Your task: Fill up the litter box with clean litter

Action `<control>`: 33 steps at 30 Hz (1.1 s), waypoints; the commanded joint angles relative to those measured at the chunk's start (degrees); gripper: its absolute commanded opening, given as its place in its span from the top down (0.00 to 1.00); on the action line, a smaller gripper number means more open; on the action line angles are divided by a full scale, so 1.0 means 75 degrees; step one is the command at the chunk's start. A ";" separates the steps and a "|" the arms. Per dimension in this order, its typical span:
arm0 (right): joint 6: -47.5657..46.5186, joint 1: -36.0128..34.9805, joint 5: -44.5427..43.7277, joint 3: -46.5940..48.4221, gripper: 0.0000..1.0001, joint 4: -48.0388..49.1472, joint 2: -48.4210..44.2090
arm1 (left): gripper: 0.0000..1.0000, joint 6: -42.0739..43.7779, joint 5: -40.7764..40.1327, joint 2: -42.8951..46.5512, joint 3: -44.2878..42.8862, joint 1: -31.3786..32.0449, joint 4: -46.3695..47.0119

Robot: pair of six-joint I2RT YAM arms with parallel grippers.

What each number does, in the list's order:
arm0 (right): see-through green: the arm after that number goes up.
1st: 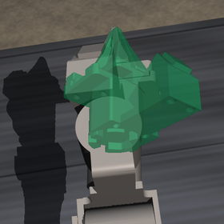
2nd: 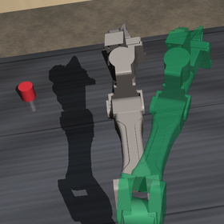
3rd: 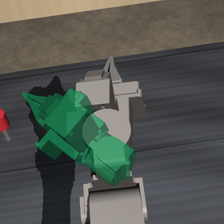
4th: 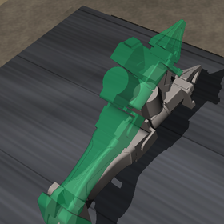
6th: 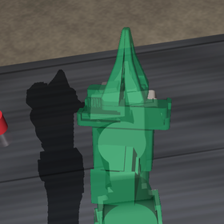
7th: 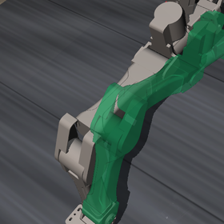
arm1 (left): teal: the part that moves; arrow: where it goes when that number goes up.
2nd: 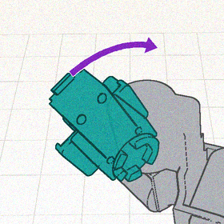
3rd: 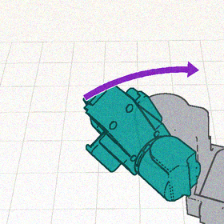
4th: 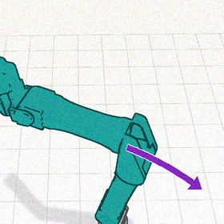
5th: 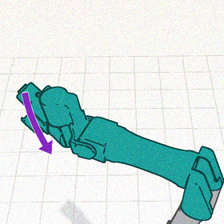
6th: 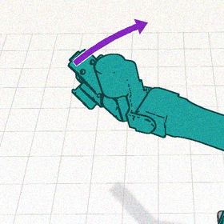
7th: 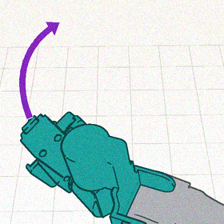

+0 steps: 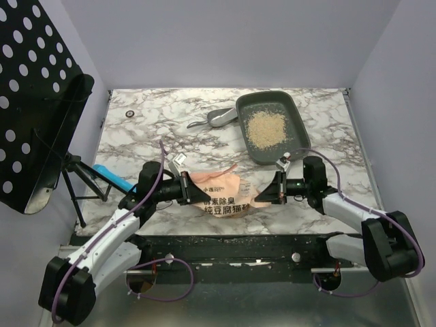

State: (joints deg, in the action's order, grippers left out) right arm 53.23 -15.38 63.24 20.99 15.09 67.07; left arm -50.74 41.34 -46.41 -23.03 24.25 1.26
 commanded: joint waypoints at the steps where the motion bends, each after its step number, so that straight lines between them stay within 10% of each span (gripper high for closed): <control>1: 0.0789 0.0011 0.0368 -0.0186 1.00 0.0168 0.0584 | 1.00 0.0071 0.0968 -0.1121 -0.0022 -0.0011 -0.1899; 16: -0.2301 0.0011 -0.1364 0.1722 1.00 -0.3355 0.0374 | 1.00 0.1164 -0.0203 -0.1499 -0.1488 -0.0233 -0.3566; 21: -0.3978 -0.0012 -0.2547 0.2765 0.69 -0.4857 -0.0070 | 1.00 0.1129 -0.0426 -0.1534 -0.1512 -0.0269 -0.3496; 33: -0.6943 -0.2436 -0.3980 0.4465 0.44 -0.5328 -0.1254 | 1.00 0.1457 -0.0649 -0.1722 -0.1840 -0.0374 -0.3812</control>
State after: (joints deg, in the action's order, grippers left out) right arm 13.08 -28.03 36.01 50.65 -22.15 60.05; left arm -41.89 40.66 -58.67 -35.20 22.50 -23.22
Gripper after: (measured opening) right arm 0.561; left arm 0.007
